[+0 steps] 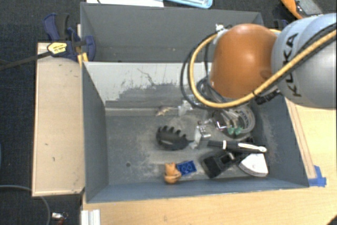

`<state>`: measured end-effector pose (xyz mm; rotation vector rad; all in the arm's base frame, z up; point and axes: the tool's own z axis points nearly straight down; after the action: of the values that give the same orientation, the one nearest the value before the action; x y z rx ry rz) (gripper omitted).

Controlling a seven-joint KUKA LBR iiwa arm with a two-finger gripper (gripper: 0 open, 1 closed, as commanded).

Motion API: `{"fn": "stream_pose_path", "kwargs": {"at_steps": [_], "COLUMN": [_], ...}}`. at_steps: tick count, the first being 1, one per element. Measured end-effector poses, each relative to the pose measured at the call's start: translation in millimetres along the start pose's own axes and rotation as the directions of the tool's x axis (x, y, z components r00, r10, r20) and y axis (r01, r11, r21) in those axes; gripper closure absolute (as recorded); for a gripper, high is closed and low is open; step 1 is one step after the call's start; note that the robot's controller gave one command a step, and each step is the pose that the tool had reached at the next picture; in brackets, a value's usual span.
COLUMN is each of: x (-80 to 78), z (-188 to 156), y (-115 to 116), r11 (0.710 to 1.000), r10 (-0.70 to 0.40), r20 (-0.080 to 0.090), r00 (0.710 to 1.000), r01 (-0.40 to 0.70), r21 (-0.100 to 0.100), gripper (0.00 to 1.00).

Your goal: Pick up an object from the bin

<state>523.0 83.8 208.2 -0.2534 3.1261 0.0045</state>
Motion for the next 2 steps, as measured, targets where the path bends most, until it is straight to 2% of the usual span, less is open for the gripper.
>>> {"fn": "stream_pose_path", "kwargs": {"at_steps": [1,2], "x": [-9.6,-14.4], "z": [61,93], "y": [-3,-9], "r11": [0.998,0.996], "r10": [0.057,-0.092], "r20": [0.010,0.004], "r00": [0.998,0.996], "r01": [-0.057,0.092], "r21": [0.000,0.002], "gripper": [0.00,0.00]}}
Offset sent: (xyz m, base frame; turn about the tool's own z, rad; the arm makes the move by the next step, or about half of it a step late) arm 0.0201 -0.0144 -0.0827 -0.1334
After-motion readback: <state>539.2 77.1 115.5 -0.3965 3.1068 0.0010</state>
